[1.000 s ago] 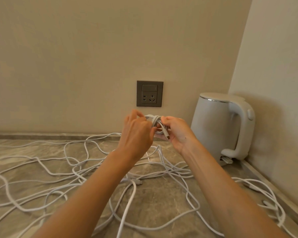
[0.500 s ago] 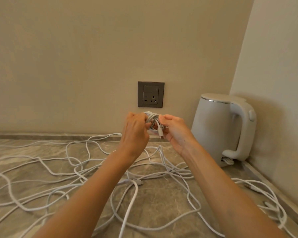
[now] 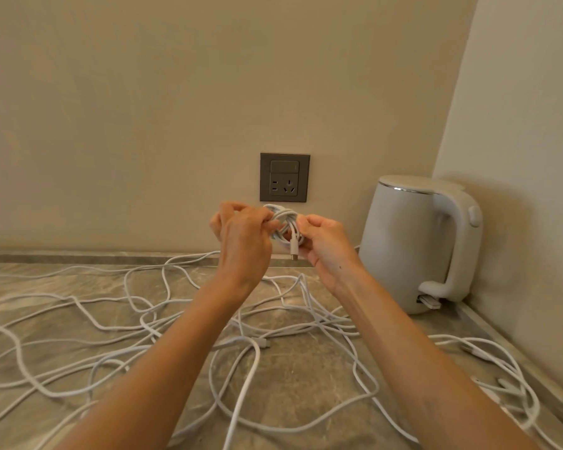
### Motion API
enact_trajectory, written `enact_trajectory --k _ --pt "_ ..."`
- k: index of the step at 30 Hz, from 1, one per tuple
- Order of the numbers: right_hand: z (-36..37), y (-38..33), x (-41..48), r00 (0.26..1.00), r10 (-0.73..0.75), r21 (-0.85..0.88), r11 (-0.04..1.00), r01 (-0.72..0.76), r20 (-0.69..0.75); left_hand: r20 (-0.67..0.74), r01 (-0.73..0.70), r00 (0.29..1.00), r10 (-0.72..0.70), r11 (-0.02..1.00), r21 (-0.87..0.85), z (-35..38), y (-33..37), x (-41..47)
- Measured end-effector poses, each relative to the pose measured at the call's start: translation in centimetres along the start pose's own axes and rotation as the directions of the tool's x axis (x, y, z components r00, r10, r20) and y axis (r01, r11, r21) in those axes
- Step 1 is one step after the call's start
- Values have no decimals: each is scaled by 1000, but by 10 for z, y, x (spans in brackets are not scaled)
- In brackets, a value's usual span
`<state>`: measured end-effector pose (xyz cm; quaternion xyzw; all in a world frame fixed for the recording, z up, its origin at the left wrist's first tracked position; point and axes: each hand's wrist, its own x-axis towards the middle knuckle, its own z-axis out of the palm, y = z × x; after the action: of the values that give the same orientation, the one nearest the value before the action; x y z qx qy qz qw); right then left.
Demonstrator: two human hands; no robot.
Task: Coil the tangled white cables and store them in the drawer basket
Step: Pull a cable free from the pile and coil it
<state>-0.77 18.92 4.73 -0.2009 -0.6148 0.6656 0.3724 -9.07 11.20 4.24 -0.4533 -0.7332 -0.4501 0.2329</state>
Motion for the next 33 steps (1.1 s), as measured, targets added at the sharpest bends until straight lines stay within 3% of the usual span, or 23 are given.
enact_trajectory --k 6,10,14,18,24,29,33 --pt "3 2 -1 998 -58 25 998 58 16 -8 91 996 -92 994 -57 1 1 2" --pt "1 3 0 999 -52 70 996 51 16 117 177 981 -157 967 -185 -3 4 7" --pt "-3 0 0 997 -16 191 982 1 76 182 149 976 -117 974 -173 -6 9 6" --pt "-6 -3 0 995 -6 177 984 -12 102 235 160 966 -107 963 -217 -5 9 6" --pt "-5 -1 -3 973 51 270 956 -113 225 139 168 983 -123 911 -376 -7 5 9" --pt "-14 -4 0 982 16 273 960 -68 187 104 124 991 -88 901 -416 -9 7 8" --pt "-14 -6 -1 979 14 224 973 -61 205 69 181 983 -169 862 -473 -15 9 9"
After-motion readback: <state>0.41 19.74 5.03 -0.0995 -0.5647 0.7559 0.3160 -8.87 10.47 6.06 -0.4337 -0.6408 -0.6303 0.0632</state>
